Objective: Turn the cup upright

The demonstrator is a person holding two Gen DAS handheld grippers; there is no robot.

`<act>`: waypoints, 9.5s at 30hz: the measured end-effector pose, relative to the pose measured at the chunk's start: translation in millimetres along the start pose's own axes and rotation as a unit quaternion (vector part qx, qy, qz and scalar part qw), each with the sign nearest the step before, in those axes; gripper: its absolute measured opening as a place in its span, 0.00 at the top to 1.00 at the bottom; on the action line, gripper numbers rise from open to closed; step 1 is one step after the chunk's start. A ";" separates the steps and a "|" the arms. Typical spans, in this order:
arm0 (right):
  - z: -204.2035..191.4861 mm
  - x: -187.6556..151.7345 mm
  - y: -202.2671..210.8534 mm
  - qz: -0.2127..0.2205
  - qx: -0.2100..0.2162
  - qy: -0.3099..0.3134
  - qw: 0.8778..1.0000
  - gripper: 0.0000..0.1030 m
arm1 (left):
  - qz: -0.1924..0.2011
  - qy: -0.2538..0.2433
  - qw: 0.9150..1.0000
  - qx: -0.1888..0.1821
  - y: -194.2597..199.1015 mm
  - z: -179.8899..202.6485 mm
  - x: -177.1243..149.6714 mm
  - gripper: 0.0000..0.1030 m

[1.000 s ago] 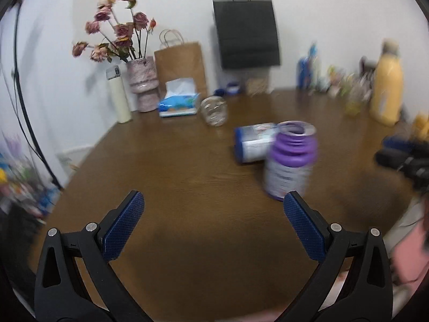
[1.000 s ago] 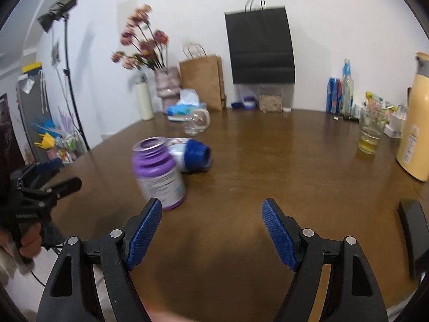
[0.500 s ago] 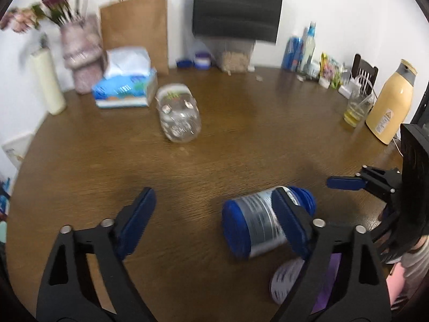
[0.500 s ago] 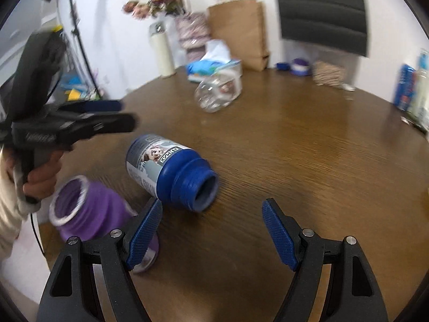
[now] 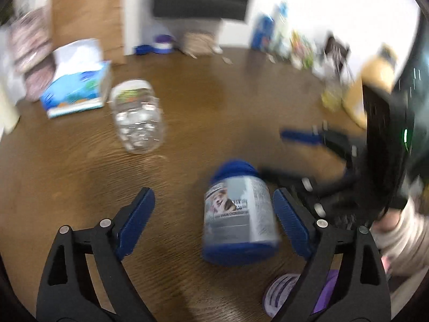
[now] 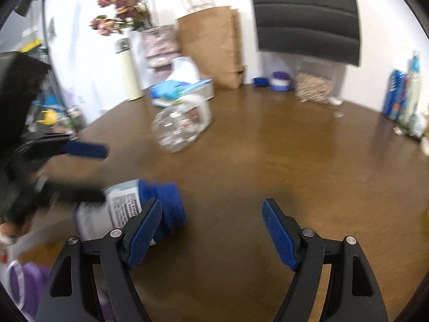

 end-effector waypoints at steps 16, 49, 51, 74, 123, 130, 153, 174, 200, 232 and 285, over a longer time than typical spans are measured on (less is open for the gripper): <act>53.8 -2.8 38.9 0.082 -0.007 -0.090 0.992 0.21 | -0.022 -0.009 0.994 0.103 -31.9 25.3 32.3 0.38; -183.3 133.9 108.0 0.130 0.133 0.116 0.976 0.34 | 0.350 -0.008 0.932 0.092 167.8 -0.8 -54.4 0.42; -196.5 122.3 106.5 0.148 0.102 0.142 0.973 0.34 | 0.352 0.003 0.932 0.087 163.4 -5.9 -63.1 0.42; -210.1 33.2 46.8 0.113 0.151 0.108 0.976 0.31 | 0.260 0.029 0.959 0.111 85.8 -17.6 -130.5 0.42; -68.7 -26.4 134.7 0.072 -0.039 0.019 0.996 0.23 | 0.230 0.161 0.935 0.215 114.1 -32.1 -162.7 0.05; -61.3 -43.4 185.4 0.092 -0.066 0.005 0.994 0.22 | 0.283 0.141 0.925 0.211 150.6 -7.4 -171.3 0.00; -162.9 -170.1 276.9 0.179 -0.085 0.008 0.980 0.22 | 0.438 0.068 0.864 0.239 202.4 128.8 -325.7 0.00; -182.7 -193.2 291.3 0.185 -0.099 0.027 0.977 0.17 | 0.448 0.087 0.861 0.224 213.4 136.3 -344.1 0.00; -184.4 -193.9 295.3 0.189 -0.104 0.027 0.976 0.17 | 0.453 0.086 0.858 0.226 216.5 136.9 -344.7 0.00; -182.6 -192.6 296.0 0.194 -0.106 0.021 0.975 0.17 | 0.451 0.088 0.859 0.226 216.3 139.4 -345.4 0.00; -182.2 -193.4 292.7 0.190 -0.103 0.020 0.976 0.17 | 0.449 0.088 0.862 0.220 215.6 138.4 -345.8 0.00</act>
Point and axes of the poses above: each gripper's, at about its wrist camera, not at the fingertips, and y roughly against the way its jaws point, z to its right, x to its top, the point moved 4 cm from there along -y, roughly the way its jaws point, and after that the axes turned 9 degrees about y, right-handed, at the moved point
